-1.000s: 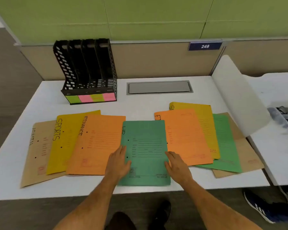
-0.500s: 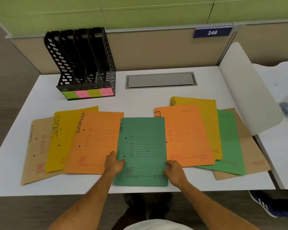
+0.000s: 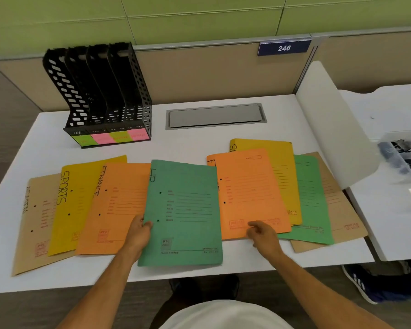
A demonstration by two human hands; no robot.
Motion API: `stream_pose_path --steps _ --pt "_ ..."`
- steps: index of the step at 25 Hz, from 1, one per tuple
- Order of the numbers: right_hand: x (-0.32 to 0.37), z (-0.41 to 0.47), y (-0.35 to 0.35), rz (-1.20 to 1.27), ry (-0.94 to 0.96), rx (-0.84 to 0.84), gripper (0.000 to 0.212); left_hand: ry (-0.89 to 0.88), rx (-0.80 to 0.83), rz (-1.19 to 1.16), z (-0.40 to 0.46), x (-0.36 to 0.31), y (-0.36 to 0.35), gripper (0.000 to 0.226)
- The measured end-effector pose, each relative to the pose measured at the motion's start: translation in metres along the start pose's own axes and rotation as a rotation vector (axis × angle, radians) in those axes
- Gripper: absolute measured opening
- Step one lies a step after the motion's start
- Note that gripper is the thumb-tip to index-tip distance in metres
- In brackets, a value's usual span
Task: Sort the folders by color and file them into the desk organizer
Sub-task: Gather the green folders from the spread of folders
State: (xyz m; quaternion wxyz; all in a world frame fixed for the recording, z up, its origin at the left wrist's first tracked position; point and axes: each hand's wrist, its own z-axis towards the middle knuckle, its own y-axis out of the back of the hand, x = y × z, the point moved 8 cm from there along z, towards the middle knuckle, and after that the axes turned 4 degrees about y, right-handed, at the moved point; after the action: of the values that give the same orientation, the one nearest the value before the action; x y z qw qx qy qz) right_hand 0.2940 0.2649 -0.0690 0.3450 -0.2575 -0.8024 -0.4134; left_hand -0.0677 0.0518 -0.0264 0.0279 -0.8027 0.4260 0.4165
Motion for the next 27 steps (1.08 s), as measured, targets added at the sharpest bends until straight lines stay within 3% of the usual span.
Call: stream_pose_path --steps 4,8,11,17,20,24,27 --pt "-0.017 0.008 0.088 -0.061 -0.041 -0.278 0.027 -0.022 -0.025 -0.031 -0.003 -0.012 -0.009 0.023" --pt "-0.063 0.009 0.156 -0.115 -0.277 -0.490 0.054 -0.049 -0.022 -0.070 -0.011 -0.020 -0.030 0.022" --pt "-0.102 0.007 0.172 -0.136 -0.470 -0.472 0.066 -0.054 -0.021 -0.077 -0.014 -0.023 -0.042 0.022" --pt "-0.100 0.003 0.167 -0.214 -0.616 -0.388 0.083 -0.068 0.003 -0.075 -0.019 -0.027 -0.057 0.024" --pt "-0.110 0.001 0.166 -0.132 -0.642 -0.424 0.074 -0.079 0.004 -0.076 -0.024 -0.027 -0.059 0.022" --pt "-0.121 -0.009 0.162 0.282 -0.614 -0.551 0.046 -0.079 -0.003 -0.067 -0.028 -0.026 -0.059 0.022" --pt "-0.090 -0.011 0.177 0.438 -0.395 -0.646 0.022 -0.089 -0.002 -0.062 -0.029 -0.029 -0.061 0.022"
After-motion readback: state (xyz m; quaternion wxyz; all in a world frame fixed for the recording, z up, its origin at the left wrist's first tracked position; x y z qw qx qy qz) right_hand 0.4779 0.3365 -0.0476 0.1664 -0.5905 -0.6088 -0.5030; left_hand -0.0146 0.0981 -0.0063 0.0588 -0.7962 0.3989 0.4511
